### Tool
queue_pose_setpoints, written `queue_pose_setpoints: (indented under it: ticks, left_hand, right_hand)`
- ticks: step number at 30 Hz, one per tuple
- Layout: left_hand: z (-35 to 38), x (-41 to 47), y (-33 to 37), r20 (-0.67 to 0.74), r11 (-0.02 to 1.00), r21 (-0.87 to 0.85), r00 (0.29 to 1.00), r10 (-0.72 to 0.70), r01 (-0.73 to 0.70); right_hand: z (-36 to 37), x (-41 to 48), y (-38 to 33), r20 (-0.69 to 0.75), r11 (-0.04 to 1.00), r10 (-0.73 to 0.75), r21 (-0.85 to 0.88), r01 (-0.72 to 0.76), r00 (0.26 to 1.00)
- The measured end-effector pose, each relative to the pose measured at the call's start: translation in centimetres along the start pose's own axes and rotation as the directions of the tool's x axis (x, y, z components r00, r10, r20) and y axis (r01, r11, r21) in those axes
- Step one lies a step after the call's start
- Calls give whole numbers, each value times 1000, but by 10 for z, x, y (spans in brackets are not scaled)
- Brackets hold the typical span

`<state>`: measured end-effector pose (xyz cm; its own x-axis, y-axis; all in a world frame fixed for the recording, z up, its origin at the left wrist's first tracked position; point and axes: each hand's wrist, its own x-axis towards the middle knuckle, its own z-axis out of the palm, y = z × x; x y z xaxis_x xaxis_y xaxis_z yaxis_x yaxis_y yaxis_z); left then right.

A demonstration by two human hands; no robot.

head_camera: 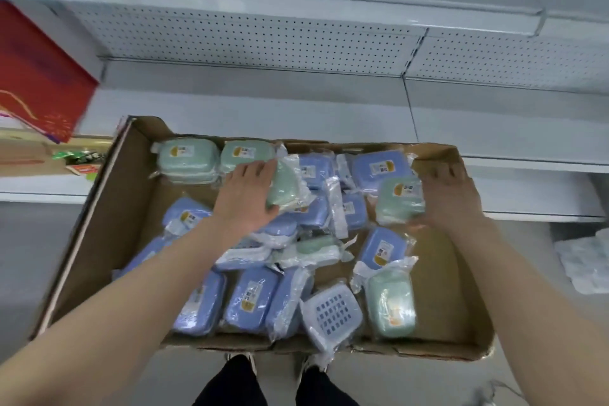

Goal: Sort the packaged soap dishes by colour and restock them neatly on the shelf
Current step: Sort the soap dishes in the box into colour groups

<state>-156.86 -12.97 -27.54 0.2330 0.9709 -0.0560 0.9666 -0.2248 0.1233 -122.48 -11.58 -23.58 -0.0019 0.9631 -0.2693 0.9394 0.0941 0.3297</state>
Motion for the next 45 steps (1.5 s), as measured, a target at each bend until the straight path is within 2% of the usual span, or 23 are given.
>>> queue_pose_setpoints:
  ticks: [4, 7, 10, 13, 17, 22, 29, 32, 37, 39, 43, 45]
  left_hand:
    - [-4, -14, -71, 11, 999, -18, 999, -42, 42]
    - [-2, -23, -123, 65, 998, -8, 996, -61, 62]
    - [6, -32, -166, 161, 996, -30, 984, -79, 85]
    - [18, -38, -195, 239, 994, -31, 967, -93, 103]
    - [38, -42, -212, 295, 994, -20, 951, -97, 107]
    - [56, -38, -223, 399, 991, -72, 914, -76, 114]
    - [61, -35, -219, 487, 987, -162, 870, 70, 11]
    - [60, -34, -222, 480, 987, -157, 873, 87, -12]
    - [58, -24, -227, 240, 993, -70, 965, 107, -93]
    - [65, -21, -224, 218, 993, -31, 969, 115, -111]
    - [77, -18, -217, 222, 997, -70, 974, 42, -27]
    - [75, -16, -216, 239, 998, -51, 970, 40, -28]
  right_hand:
    - [-28, 22, -69, -159, 954, -81, 274, 123, 984]
    - [-39, 32, -134, -246, 889, -160, 386, 248, 956]
    - [-42, 39, -195, -210, 836, -220, 463, 295, 953]
    - [-34, 45, -238, -101, 786, -310, 532, 315, 945]
    - [-17, 55, -277, 46, 798, -436, 481, 362, 899]
    - [-7, 69, -307, 36, 847, -420, 373, 377, 907]
    - [1, 64, -301, 219, 888, -427, 282, 362, 877]
    - [4, 63, -306, 132, 906, -375, 263, 332, 918]
    - [27, 55, -320, 11, 933, -273, 248, 262, 962]
    - [30, 51, -319, -9, 936, -248, 255, 242, 969]
    - [27, 41, -312, -113, 923, -267, 256, 287, 957]
    - [28, 32, -306, -151, 918, -259, 268, 291, 954]
